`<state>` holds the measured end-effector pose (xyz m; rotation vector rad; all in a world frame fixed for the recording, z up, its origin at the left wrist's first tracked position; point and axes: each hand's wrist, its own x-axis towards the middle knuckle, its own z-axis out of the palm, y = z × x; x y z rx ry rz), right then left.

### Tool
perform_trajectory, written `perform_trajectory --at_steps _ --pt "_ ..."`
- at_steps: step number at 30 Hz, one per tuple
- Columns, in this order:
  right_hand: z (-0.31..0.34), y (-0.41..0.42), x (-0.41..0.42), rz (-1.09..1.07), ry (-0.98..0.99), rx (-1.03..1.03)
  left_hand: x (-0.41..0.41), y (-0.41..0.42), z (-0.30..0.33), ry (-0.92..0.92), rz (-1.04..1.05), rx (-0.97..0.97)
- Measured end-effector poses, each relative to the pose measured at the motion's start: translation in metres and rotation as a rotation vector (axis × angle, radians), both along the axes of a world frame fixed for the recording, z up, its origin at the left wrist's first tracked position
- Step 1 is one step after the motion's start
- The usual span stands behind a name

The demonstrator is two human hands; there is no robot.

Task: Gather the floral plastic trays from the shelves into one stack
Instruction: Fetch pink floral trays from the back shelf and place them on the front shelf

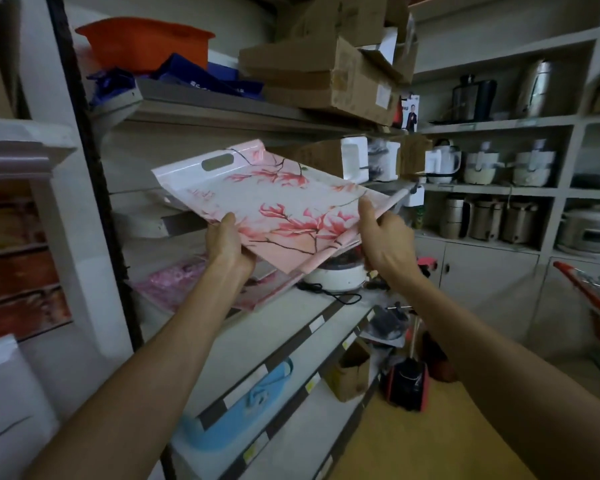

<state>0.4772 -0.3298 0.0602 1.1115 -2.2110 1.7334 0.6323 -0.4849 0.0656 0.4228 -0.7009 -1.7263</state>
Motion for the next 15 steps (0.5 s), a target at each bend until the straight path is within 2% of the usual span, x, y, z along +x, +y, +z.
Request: perform_trajectory --at_steps 4,7,10,15 --pt "-0.007 0.024 -0.026 -0.338 0.167 0.164 0.019 0.021 -0.012 -0.064 0.030 -0.050" --pt "-0.009 0.036 -0.034 -0.443 0.276 0.177 0.035 0.037 -0.021 -0.090 0.064 -0.056" --pt "-0.006 0.037 -0.037 -0.432 0.355 0.177 0.055 0.051 -0.033 -0.110 0.077 -0.101" --pt "-0.009 0.020 -0.019 -0.230 0.445 0.226 0.098 0.059 -0.058 -0.385 0.219 -0.126"
